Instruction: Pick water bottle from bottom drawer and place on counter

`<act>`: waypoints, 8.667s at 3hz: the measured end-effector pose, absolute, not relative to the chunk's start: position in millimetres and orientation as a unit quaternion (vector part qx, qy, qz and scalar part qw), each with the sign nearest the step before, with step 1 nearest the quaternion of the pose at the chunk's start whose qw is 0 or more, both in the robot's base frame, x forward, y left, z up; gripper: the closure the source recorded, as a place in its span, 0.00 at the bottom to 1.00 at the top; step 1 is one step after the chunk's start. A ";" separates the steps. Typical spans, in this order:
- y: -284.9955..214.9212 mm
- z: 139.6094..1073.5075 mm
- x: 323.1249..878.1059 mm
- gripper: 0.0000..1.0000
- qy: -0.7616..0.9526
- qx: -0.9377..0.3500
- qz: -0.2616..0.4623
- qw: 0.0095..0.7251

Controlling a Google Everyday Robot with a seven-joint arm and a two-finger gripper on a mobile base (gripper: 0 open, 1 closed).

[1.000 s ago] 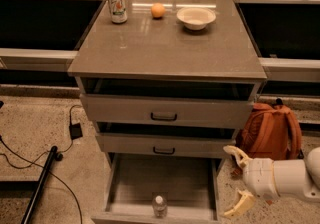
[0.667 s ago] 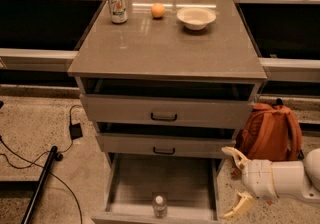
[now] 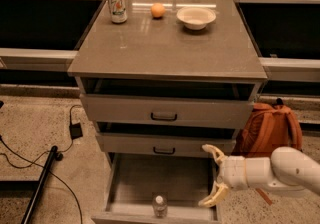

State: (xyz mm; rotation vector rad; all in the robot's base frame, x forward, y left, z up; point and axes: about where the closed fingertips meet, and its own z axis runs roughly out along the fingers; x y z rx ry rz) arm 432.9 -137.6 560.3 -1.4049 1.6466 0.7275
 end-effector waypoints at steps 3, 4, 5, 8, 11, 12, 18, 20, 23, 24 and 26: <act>-73.1 365.6 446.1 0.00 0.624 -0.555 0.353 0.422; -69.0 359.8 443.0 0.00 0.622 -0.553 0.358 0.423; -66.6 357.5 443.5 0.00 0.621 -0.555 0.358 0.422; 8.1 271.8 446.7 0.18 0.578 -0.587 0.386 0.415; 22.5 290.0 446.8 0.88 0.549 -0.578 0.414 0.440; 2.8 373.0 433.6 1.00 0.504 -0.582 0.411 0.488; -44.4 699.6 441.7 1.00 0.501 -0.623 0.425 0.424; -5.1 773.3 464.9 1.00 0.531 -0.561 0.434 0.463; 21.1 862.5 494.1 1.00 0.549 -0.579 0.383 0.466; 40.7 931.7 515.0 1.00 0.540 -0.595 0.375 0.461; 8.3 1009.5 594.1 1.00 0.601 -0.521 0.363 0.485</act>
Offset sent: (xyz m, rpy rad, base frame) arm 0.0145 0.0631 -0.2364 0.0333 0.0912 0.0832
